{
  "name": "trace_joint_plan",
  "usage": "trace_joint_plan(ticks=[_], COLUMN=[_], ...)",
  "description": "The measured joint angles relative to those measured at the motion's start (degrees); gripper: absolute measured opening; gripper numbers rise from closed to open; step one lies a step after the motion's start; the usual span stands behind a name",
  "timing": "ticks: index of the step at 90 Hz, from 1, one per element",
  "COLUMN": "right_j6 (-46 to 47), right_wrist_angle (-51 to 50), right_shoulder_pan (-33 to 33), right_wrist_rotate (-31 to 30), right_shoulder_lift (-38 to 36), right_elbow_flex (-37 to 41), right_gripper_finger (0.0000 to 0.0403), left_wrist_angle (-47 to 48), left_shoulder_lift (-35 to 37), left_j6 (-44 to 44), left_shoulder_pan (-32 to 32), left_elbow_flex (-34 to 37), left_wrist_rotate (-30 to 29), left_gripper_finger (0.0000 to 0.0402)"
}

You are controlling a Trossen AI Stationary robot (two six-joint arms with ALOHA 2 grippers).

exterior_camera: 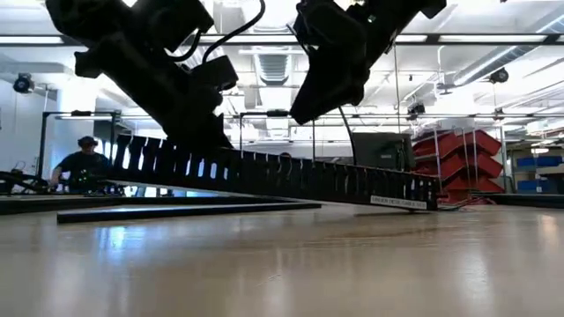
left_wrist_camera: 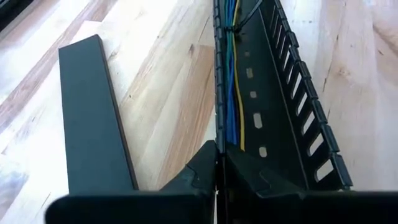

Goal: Ziptie cables
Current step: Put the ziptied cable wires in a black cable duct

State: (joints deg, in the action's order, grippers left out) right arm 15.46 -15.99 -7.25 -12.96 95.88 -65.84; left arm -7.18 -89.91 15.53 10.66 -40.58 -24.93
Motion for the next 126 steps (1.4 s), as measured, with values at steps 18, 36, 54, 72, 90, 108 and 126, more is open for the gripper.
trace_joint_plan(ticks=[18,36,54,72,90,108,126], right_j6=[0.07,-1.76,-7.17,-12.2,-16.7,-20.4,-23.89], right_wrist_angle=[2.04,-0.18,-5.38,-13.43,-19.02,-23.82,-24.58], right_shoulder_pan=[-0.08,-0.13,-0.13,-0.11,0.02,0.02,0.02], right_wrist_rotate=[-0.02,-0.03,0.51,2.71,5.06,7.42,7.46], right_shoulder_lift=[0.76,-1.66,-4.81,-8.22,-9.84,-9.4,-9.55], right_elbow_flex=[-0.47,-0.9,-1.66,-1.32,-0.76,-0.36,-0.35], right_gripper_finger=[0.0116,0.007,0.005,0.0085,0.0131,0.0137,0.0123], left_wrist_angle=[-0.22,-0.22,-0.27,-0.41,-0.61,-0.75,-2.13], left_shoulder_lift=[0.0,0.0,0.0,0.0,0.0,0.0,0.0], left_j6=[0.0,0.0,-0.01,-0.02,0.0,-0.02,2.44], left_shoulder_pan=[0.0,0.0,-0.04,-0.04,-0.04,-0.02,0.02], left_elbow_flex=[0.0,0.0,0.0,-0.01,-0.02,-0.02,-0.02], left_wrist_rotate=[0.0,0.0,0.01,0.0,0.0,0.02,0.12], left_gripper_finger=[0.0006,0.0006,0.0007,0.0007,0.0007,0.0007,0.0007])
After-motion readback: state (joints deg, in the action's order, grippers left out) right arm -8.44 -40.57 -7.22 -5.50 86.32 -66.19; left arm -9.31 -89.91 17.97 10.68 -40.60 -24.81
